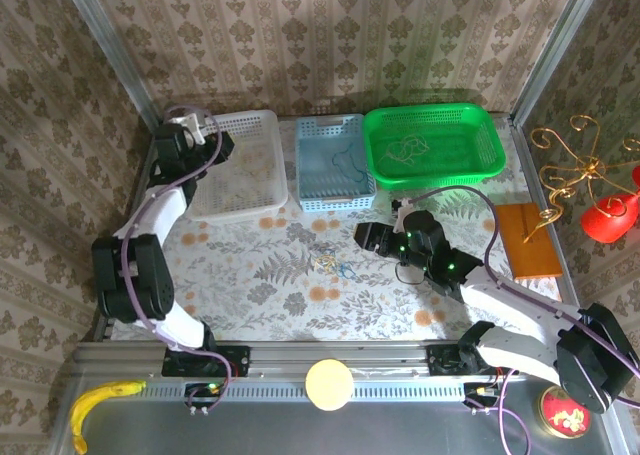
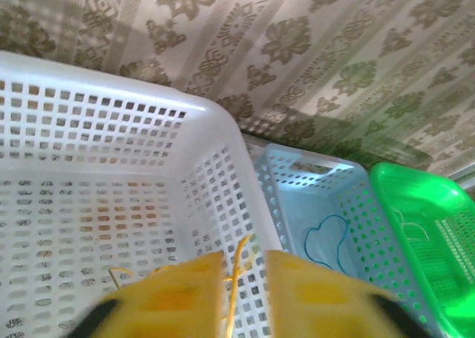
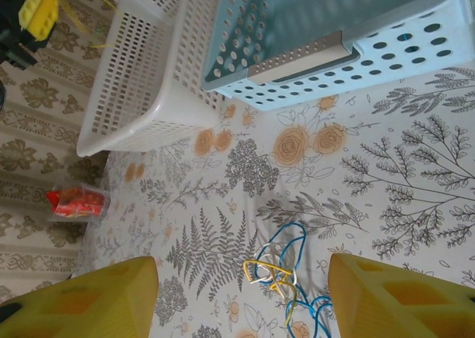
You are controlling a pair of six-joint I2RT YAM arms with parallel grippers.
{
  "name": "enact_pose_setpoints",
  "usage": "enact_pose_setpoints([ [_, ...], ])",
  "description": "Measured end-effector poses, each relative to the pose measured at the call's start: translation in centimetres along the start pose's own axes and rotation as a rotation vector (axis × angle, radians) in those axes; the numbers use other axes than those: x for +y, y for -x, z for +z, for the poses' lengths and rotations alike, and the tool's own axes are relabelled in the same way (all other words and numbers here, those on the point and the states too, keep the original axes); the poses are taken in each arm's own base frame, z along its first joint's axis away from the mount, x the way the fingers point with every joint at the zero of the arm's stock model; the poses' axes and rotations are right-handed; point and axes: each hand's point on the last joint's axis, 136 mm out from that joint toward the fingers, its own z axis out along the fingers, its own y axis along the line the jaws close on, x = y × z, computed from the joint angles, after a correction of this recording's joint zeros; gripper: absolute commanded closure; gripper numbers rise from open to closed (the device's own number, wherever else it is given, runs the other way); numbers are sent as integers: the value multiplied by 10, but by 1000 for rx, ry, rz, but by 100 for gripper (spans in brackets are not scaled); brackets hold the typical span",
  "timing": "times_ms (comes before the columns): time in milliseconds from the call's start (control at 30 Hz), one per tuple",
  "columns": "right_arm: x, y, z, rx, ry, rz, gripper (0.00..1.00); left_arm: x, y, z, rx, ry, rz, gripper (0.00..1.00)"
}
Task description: Untangle the cables
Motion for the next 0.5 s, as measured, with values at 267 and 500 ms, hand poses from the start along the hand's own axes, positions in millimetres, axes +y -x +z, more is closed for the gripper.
enact_pose_setpoints([
  [267,-3,-2,0,11,-14,3,36,15,16,7,-5,38,13,32],
  [500,-5,-3,1,14,-18,4,36,-11,33,-8,-44,-10,39,19],
])
